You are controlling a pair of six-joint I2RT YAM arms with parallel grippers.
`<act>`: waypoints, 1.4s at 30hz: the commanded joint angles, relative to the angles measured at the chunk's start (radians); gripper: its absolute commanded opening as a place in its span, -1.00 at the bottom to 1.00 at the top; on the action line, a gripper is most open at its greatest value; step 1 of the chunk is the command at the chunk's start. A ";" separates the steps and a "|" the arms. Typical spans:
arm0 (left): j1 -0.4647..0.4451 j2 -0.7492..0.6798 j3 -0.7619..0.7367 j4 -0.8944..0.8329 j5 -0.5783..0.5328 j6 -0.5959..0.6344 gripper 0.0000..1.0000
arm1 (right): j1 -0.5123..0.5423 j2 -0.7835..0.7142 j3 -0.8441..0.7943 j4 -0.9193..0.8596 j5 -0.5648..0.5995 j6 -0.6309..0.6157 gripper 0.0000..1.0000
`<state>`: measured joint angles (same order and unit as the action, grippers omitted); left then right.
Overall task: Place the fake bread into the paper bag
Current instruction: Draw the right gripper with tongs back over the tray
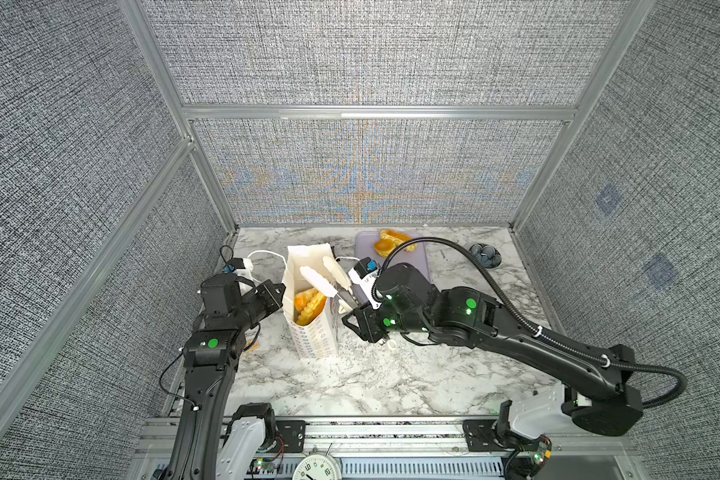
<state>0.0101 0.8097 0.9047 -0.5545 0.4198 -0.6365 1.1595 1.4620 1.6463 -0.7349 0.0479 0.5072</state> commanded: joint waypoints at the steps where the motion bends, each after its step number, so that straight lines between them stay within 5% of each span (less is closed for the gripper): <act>1: 0.002 0.003 -0.002 0.015 0.004 0.005 -1.00 | 0.001 -0.011 0.032 0.006 0.043 -0.041 -0.08; 18: 0.002 0.005 0.018 0.002 0.000 0.008 -1.00 | -0.108 -0.100 0.058 -0.041 0.110 -0.108 -0.09; 32: 0.002 0.006 0.025 -0.006 -0.003 0.009 -1.00 | -0.381 -0.195 -0.049 -0.065 0.049 -0.118 -0.09; 42: 0.001 0.009 0.030 -0.012 -0.004 0.011 -1.00 | -0.579 -0.132 -0.126 -0.092 -0.051 -0.139 -0.09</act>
<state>0.0101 0.8177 0.9283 -0.5747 0.4183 -0.6361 0.6041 1.3128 1.5261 -0.8257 0.0425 0.3832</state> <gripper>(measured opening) 0.049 0.457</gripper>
